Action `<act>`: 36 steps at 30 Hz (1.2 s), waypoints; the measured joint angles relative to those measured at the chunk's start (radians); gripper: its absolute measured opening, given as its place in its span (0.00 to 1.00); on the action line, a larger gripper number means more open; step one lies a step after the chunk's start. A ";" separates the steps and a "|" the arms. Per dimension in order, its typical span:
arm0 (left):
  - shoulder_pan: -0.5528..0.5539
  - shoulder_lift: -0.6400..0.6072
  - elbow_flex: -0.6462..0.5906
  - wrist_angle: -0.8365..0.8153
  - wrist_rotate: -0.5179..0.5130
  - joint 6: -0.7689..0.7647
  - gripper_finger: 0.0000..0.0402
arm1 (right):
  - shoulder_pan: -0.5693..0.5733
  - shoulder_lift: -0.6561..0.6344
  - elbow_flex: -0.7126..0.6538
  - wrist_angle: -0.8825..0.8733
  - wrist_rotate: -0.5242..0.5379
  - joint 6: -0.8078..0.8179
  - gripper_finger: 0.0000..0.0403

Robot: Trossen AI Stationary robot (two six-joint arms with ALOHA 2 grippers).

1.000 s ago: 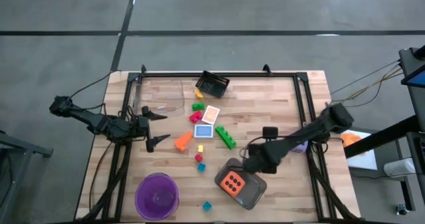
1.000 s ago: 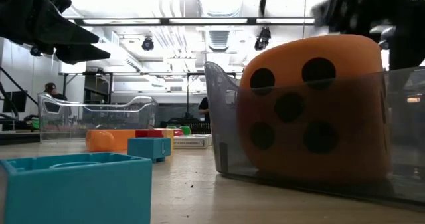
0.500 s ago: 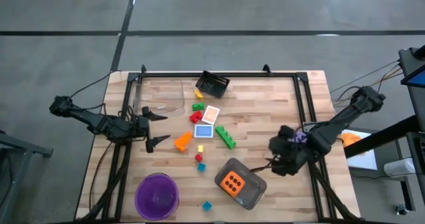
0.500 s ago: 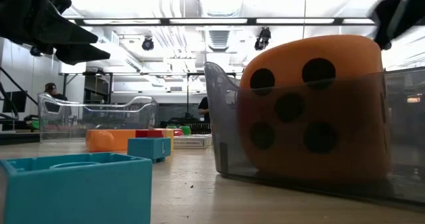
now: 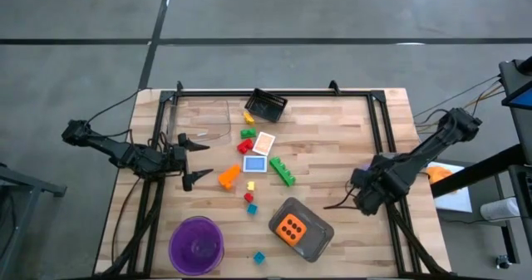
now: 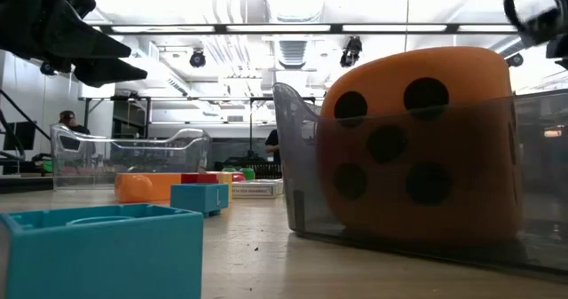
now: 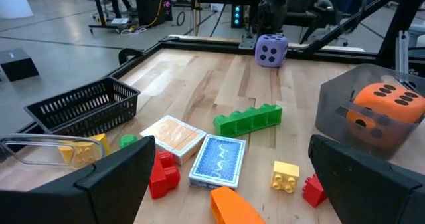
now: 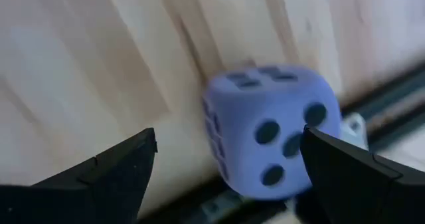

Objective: Pick & Place Toys
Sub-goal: Put the violet die into the gray bin

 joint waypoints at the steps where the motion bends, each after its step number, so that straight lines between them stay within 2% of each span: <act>1: 0.000 0.000 0.000 0.000 0.000 0.000 0.99 | 0.001 0.024 0.000 -0.017 -0.007 -0.001 0.90; 8: 0.000 0.000 0.000 0.000 0.000 0.000 0.99 | 0.001 0.154 -0.007 -0.070 -0.010 -0.039 0.90; 12: 0.000 0.000 0.000 0.000 0.000 0.000 0.99 | 0.000 0.195 -0.037 -0.011 -0.010 -0.071 0.83; 15: 0.000 0.000 0.000 0.000 0.000 0.000 0.99 | 0.001 0.206 -0.061 0.030 -0.002 -0.094 0.73; 23: 0.000 0.000 0.000 0.000 0.000 0.000 0.99 | 0.000 0.211 -0.060 0.031 -0.001 -0.111 0.34; 29: 0.000 0.000 0.000 0.000 0.000 0.000 0.99 | 0.000 0.167 -0.059 0.046 0.024 -0.113 0.33; 36: 0.000 0.000 0.000 0.001 0.000 -0.001 0.99 | -0.002 0.114 -0.031 0.103 0.120 -0.120 0.29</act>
